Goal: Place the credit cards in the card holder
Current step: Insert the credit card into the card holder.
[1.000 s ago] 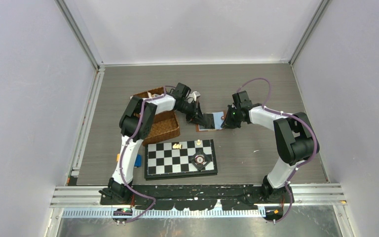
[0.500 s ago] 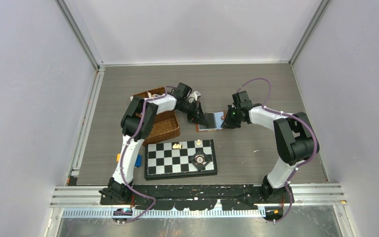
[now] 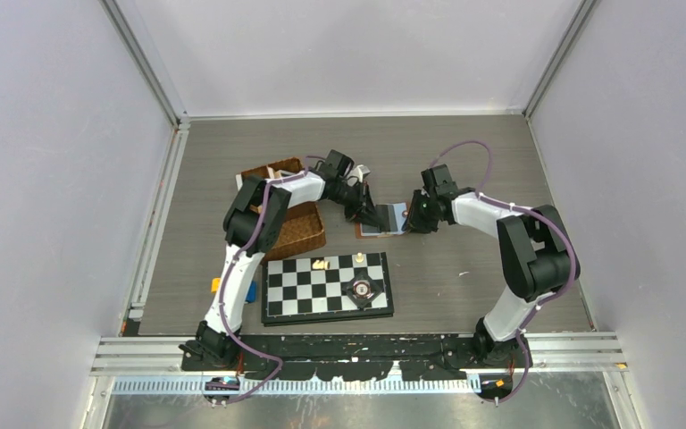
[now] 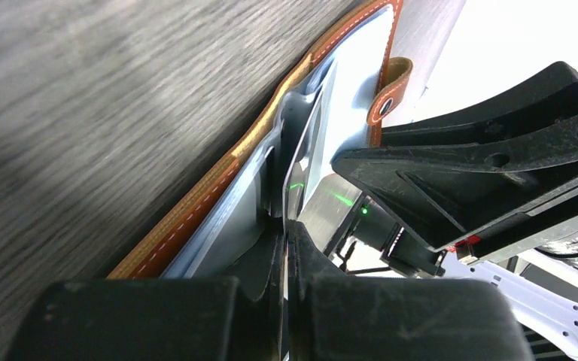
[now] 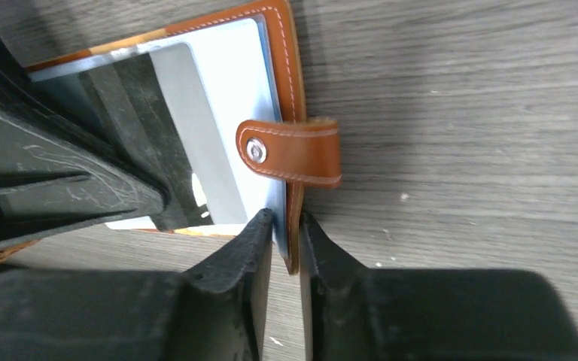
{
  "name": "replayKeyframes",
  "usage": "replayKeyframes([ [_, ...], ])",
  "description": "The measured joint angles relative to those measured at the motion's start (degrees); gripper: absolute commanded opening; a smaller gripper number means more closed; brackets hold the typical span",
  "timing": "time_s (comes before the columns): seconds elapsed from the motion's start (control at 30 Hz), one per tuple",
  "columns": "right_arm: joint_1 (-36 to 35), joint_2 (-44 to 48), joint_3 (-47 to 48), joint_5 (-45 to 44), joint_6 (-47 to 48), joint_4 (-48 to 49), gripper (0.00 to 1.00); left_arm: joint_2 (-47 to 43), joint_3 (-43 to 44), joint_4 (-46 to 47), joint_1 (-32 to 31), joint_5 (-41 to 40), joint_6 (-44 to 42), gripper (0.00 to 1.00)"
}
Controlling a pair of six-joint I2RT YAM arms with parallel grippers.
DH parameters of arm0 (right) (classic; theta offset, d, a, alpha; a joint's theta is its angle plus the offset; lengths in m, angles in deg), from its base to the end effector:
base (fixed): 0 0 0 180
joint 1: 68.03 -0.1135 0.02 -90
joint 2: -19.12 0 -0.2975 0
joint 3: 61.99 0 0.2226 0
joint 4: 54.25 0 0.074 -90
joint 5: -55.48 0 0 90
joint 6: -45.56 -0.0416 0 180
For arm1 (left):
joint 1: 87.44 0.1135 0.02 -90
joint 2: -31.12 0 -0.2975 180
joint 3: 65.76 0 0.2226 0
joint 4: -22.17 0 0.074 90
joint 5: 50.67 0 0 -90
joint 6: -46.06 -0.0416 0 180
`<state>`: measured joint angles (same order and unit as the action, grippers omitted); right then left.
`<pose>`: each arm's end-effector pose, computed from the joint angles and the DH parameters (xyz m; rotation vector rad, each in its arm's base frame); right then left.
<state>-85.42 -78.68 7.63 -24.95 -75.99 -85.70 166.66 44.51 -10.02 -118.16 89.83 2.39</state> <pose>0.2983 0.1007 0.2039 0.2701 2.6693 0.5059 0.4028 -0.2767 0.1422 -0.0015 -2.6580 1.4502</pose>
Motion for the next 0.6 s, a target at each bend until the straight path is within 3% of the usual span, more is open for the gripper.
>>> replayKeyframes([
  [0.17, 0.76, 3.45, -1.18, -2.56, -0.04, -2.03, 0.40, 0.33, 0.52, 0.02, -0.28, -0.39, -0.13, 0.00],
  [0.37, 3.17, 7.37, -1.49, -2.47, -0.07, -2.03, 0.38, 0.74, 0.83, 0.02, -0.28, 0.07, -0.24, 0.00],
  [0.6, 4.39, 4.98, -1.49, 1.62, -0.50, -0.55, 0.36, 0.94, 1.09, -0.07, -0.28, 0.24, -0.31, 0.00],
])
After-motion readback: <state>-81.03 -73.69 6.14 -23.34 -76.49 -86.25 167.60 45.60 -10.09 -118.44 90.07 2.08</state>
